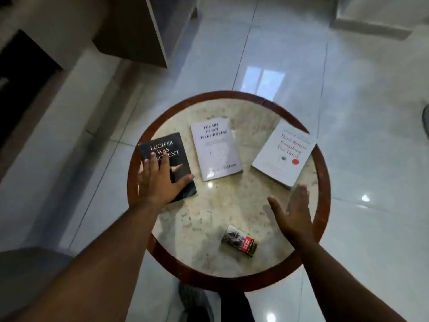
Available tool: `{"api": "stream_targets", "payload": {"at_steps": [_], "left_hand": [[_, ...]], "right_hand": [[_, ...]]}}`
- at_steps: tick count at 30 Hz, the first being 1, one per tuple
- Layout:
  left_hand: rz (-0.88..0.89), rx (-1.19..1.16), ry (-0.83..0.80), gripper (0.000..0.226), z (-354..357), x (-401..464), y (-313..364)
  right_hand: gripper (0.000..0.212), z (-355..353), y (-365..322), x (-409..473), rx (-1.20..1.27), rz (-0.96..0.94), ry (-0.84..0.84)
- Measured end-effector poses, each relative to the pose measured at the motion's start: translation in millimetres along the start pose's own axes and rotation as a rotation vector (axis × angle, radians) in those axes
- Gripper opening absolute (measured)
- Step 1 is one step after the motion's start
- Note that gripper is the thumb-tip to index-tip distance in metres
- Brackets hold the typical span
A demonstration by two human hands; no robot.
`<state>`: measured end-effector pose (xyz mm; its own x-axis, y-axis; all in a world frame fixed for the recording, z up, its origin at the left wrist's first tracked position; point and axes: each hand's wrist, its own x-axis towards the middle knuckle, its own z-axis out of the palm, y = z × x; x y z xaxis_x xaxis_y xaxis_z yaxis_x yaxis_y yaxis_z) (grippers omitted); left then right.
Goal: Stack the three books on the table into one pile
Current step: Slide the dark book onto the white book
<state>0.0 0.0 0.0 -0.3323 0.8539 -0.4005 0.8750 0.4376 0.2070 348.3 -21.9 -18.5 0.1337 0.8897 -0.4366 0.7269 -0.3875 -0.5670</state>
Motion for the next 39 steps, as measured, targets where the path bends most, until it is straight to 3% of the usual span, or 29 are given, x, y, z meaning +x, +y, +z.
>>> {"api": "stream_targets", "payload": {"at_steps": [5, 9, 13, 24, 29, 34, 39], "left_hand": [[-0.076, 0.023, 0.065, 0.103, 45.4, 15.8, 8.1], [-0.032, 0.098, 0.133, 0.097, 58.2, 18.6, 3.8], [0.1, 0.214, 0.143, 0.095, 57.9, 25.5, -15.4], [0.164, 0.272, 0.134, 0.092, 54.7, 28.2, -17.7], [0.151, -0.004, 0.23, 0.083, 39.1, 50.9, 76.9], [-0.001, -0.032, 0.066, 0.108, 56.6, 70.2, 141.8], [0.239, 0.101, 0.054, 0.096, 84.5, 60.4, 140.8]], "right_hand": [[0.105, 27.7, 25.6, 16.6, -0.242, -0.081, 0.169], [0.113, 41.2, 40.9, 19.1, -0.418, -0.113, 0.211], [0.113, 49.4, 46.2, 19.3, -0.45, -0.109, 0.222], [0.113, 45.4, 39.2, 19.7, -0.473, -0.109, 0.205], [0.112, 47.5, 43.8, 20.0, -0.478, -0.116, 0.228], [0.112, 50.6, 48.6, 22.1, -0.485, -0.127, 0.247], [0.111, 53.0, 48.4, 23.6, -0.484, -0.153, 0.281]]}}
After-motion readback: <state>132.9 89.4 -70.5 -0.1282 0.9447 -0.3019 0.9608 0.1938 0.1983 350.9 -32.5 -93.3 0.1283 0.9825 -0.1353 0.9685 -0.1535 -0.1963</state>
